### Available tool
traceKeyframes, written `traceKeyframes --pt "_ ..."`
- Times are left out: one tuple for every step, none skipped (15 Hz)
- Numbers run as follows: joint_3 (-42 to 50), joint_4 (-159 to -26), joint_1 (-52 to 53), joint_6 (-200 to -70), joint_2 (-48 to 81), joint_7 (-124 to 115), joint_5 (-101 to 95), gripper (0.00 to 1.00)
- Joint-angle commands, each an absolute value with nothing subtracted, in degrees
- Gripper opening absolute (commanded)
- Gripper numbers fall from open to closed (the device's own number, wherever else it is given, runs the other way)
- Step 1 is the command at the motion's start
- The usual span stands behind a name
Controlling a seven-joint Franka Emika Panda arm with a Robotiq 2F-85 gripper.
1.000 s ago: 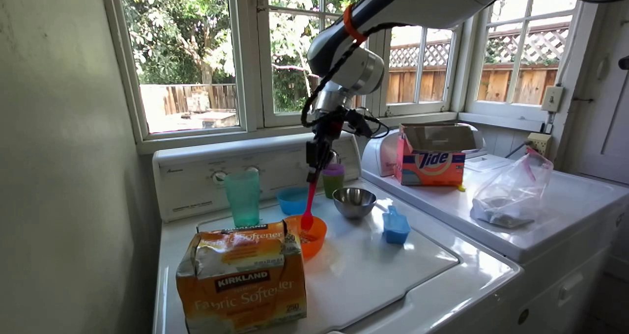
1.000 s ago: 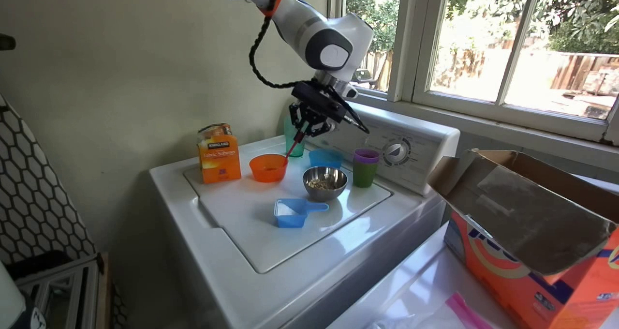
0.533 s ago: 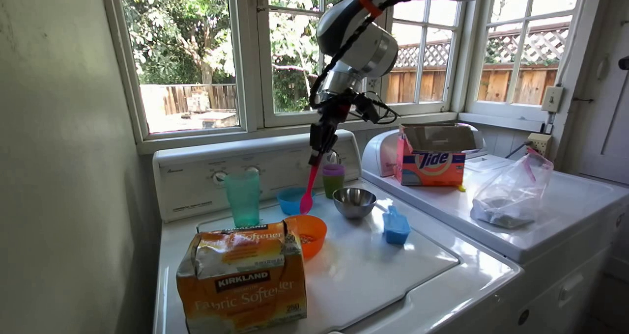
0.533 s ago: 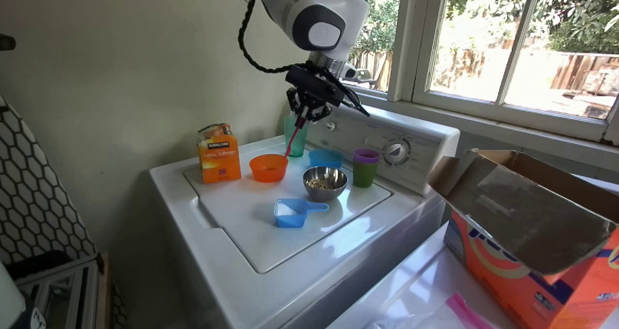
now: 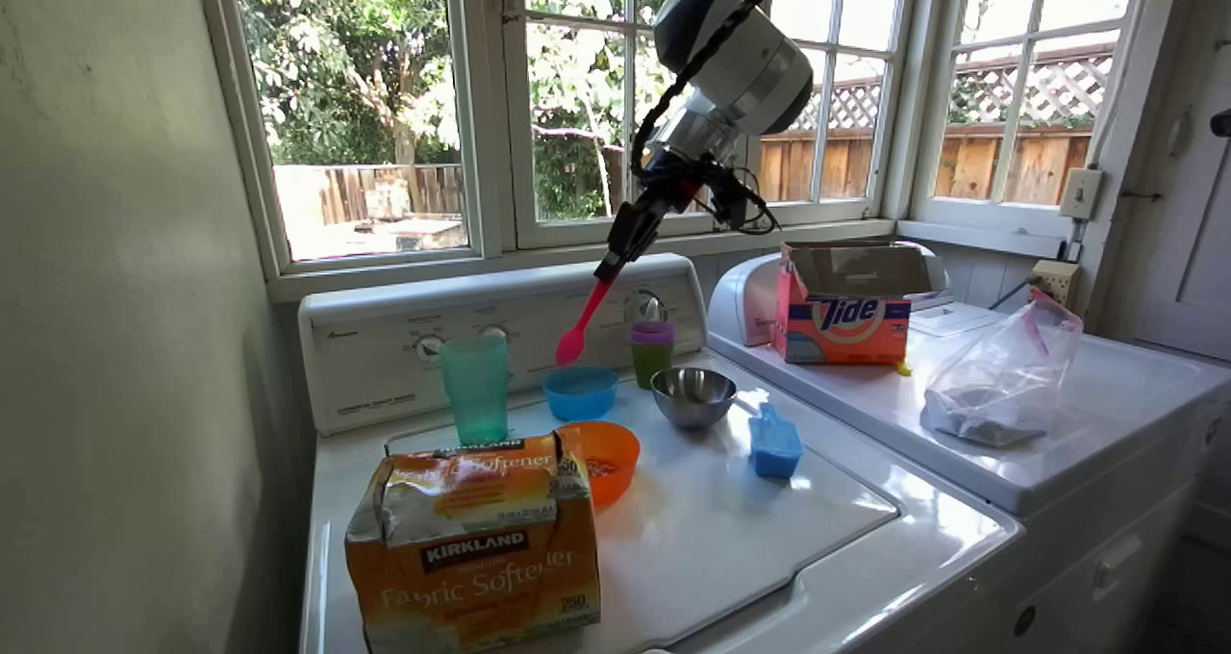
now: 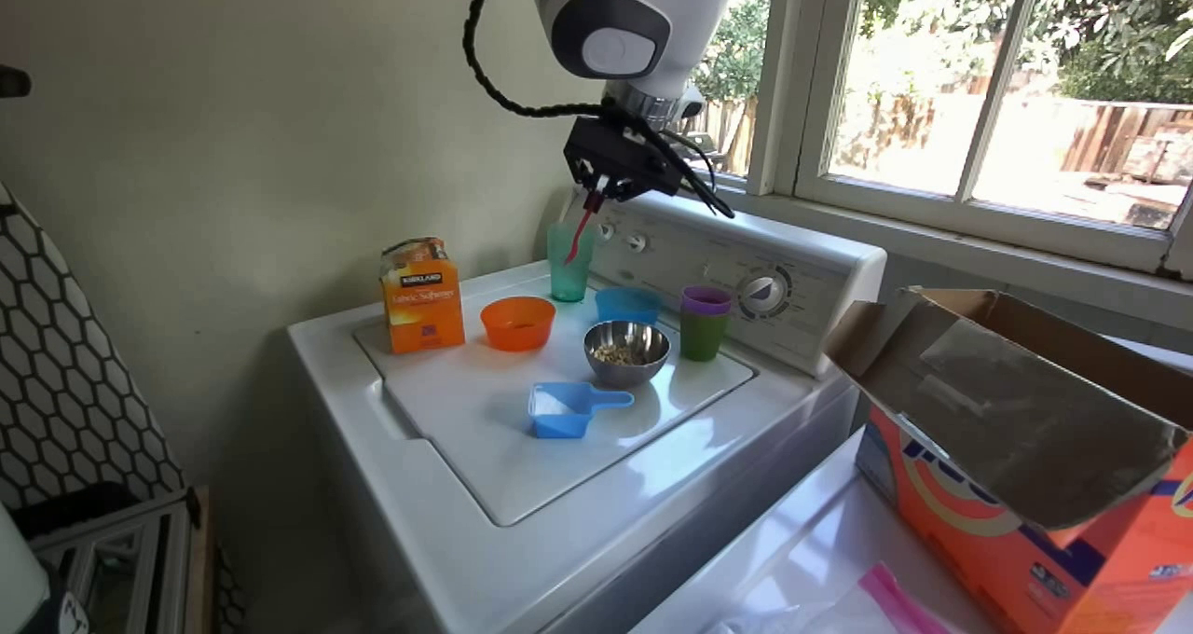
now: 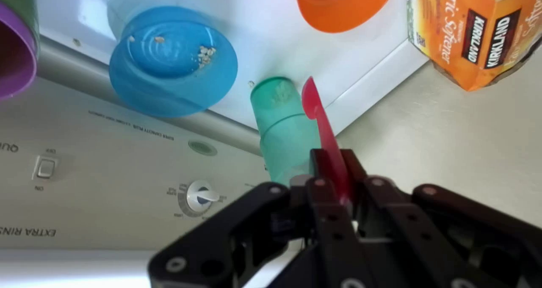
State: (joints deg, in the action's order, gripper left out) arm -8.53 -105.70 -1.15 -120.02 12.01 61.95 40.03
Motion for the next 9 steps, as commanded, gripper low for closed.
traceKeyframes --pt "-8.27 -106.18 -2.21 -119.74 11.3 72.16 47.37 0.03" --pt "-8.03 -105.3 -2.1 -119.11 11.62 73.79 48.19 0.03" --pt "-7.81 -104.43 -1.95 -118.56 11.86 74.96 48.53 0.03" --pt "-7.62 -103.5 -1.77 -118.03 12.19 75.62 48.55 0.03" --pt "-7.44 -101.8 -1.57 -116.55 13.0 75.44 47.48 0.03" --pt "-7.3 -99.92 -1.41 -114.45 13.85 74.84 45.91 0.03" --pt "-7.18 -97.62 -1.25 -111.67 14.93 73.46 44.36 0.03" --pt "-7.21 -95.83 -1.16 -109.44 15.61 73.25 43.5 0.03" --pt "-7.34 -93.79 -0.86 -107.77 16.51 72.82 42.69 0.03"
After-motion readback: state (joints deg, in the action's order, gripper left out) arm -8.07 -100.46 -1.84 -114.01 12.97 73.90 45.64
